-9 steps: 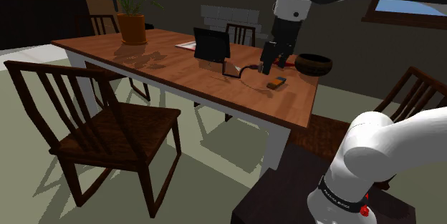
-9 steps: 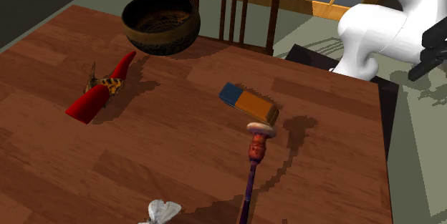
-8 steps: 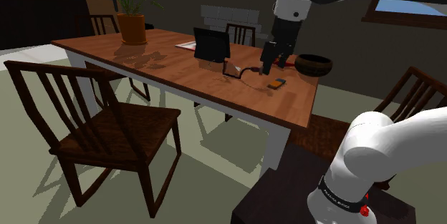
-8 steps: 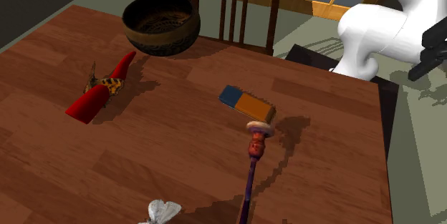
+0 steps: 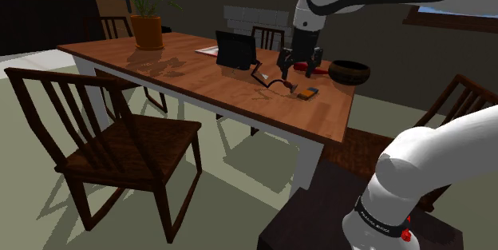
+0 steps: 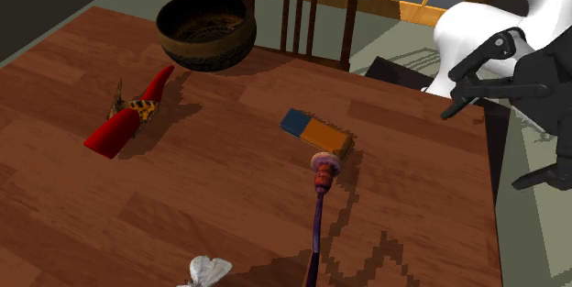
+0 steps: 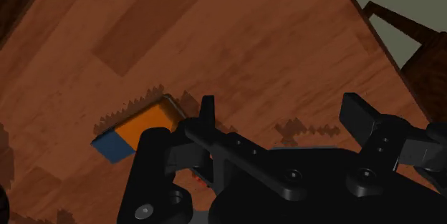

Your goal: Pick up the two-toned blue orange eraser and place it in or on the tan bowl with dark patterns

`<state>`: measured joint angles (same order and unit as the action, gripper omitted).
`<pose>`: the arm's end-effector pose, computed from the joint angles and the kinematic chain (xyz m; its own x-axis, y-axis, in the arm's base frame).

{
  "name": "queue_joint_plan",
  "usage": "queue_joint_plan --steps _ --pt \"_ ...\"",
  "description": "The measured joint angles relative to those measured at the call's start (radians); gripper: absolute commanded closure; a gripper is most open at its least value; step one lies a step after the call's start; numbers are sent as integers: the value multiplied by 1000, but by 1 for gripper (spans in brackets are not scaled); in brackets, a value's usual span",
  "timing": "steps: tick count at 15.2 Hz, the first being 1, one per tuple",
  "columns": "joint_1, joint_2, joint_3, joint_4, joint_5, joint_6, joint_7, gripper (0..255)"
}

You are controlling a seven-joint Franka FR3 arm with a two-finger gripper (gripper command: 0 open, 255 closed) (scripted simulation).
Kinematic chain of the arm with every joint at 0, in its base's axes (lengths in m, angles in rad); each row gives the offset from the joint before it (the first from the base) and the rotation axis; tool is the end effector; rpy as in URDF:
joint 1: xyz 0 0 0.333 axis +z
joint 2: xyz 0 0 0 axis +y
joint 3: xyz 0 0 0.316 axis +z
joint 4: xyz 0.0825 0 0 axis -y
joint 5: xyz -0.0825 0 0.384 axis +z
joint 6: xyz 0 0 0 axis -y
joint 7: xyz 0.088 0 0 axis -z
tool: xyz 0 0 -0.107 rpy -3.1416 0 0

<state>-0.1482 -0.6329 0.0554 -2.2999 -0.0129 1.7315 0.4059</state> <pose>0.3634 -0.0308 0.5804 0.8721 -0.4833 0.0764 -0.4858 -0.8739 0.0168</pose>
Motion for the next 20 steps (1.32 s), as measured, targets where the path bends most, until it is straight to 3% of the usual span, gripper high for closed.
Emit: queue_joint_plan --steps 14,20 --pt "-281 264 -85 56 -13 148 532 0" --pt "-301 268 -98 5 -17 233 570 0"
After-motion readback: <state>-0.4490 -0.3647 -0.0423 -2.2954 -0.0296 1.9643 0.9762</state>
